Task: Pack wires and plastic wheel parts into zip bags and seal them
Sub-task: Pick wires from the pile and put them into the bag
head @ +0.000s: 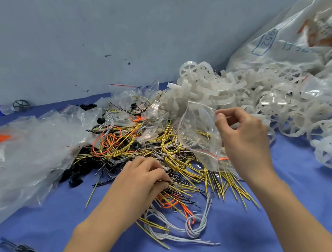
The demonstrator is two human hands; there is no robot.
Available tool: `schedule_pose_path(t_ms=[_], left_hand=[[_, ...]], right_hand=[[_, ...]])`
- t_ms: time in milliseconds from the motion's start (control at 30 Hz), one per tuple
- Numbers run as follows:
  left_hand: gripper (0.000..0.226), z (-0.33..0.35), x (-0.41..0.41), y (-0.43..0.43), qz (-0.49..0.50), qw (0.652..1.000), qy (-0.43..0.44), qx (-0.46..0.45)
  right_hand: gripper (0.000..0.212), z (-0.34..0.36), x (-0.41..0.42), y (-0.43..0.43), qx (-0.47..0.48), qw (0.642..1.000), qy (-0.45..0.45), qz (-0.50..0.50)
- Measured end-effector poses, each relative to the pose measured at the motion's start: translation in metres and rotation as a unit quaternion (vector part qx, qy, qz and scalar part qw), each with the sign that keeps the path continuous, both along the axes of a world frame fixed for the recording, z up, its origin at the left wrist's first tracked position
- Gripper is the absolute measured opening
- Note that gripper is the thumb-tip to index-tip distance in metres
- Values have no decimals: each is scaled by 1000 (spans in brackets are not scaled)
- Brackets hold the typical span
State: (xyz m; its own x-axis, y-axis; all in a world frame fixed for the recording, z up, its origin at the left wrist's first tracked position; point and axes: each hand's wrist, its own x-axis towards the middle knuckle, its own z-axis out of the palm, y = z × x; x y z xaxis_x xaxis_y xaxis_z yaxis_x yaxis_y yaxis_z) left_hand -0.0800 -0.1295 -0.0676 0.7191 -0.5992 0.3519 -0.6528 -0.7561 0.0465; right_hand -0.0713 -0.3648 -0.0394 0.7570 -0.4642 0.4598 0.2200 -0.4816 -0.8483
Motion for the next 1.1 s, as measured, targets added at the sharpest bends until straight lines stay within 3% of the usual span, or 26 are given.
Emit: schedule_pose_path(t_ms=[233,467,667,733,833,933,1000,1100], left_hand=[[17,24,-1,4,41,948,158,-275],[7,30,5,10,93,903,149,-391],[14,44,15,28,113,816,164,-543],[11,48,12,32,105,828,106,-540],[9,48,7,32,79,880,-7,-468],[10,43,2,20,43,931,-110,-347],[13,40,-1,12,12,945,-156,-289],[18,36,-5,3,-44,953,-172,-247]], right_hand=[[12,0,-1,3,-14,1000,-9,15],[12,-2,-2,2,-39,999,-7,20],[11,-7,-1,4,-89,996,9,31],[10,-7,-1,5,-112,993,17,41],[11,-6,-1,9,-136,987,20,80],[28,-2,-3,19,-169,976,4,135],[38,2,-4,30,-191,959,4,210],[38,6,-5,50,-80,917,61,385]])
